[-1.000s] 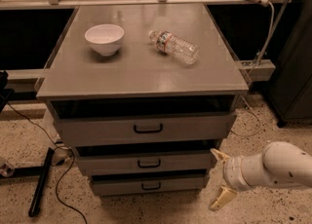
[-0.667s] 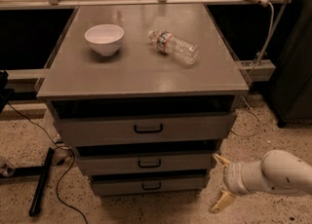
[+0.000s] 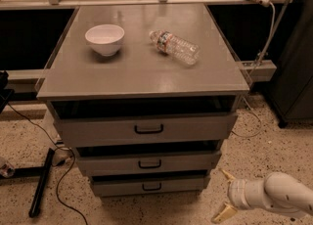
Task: Open bottom drawer
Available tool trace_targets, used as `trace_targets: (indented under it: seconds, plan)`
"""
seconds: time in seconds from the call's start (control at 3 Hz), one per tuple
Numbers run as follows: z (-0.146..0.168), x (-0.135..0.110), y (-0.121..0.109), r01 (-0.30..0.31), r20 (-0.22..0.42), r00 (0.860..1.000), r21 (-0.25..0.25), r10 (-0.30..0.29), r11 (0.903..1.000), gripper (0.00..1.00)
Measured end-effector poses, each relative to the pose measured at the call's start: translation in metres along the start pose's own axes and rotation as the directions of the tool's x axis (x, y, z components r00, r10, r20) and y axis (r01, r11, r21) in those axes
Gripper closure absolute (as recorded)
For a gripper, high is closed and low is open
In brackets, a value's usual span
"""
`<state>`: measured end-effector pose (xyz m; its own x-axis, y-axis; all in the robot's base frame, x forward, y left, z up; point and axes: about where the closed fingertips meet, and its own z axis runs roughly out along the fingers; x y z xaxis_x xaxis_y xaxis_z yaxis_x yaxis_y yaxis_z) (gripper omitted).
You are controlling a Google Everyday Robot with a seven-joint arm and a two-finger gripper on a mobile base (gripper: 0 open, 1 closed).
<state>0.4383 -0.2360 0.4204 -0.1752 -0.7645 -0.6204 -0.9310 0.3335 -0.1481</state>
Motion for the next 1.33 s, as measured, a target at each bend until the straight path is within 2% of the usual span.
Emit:
trace_targets:
  seconds: [0.33,0.67,1.0,1.33]
  plan:
    - [0.034,0.023,0.009,-0.013,0.050,0.999,-0.015,0.013,0.9998,0.00]
    - [0.074,0.019,0.011,0.029,0.118,0.993,-0.048,-0.023,0.9984,0.00]
    - [0.095,0.014,0.015,0.110,0.124,0.987,-0.069,-0.101,0.9915,0.00]
    - [0.095,0.014,0.015,0.111,0.124,0.987,-0.069,-0.101,0.9915,0.00]
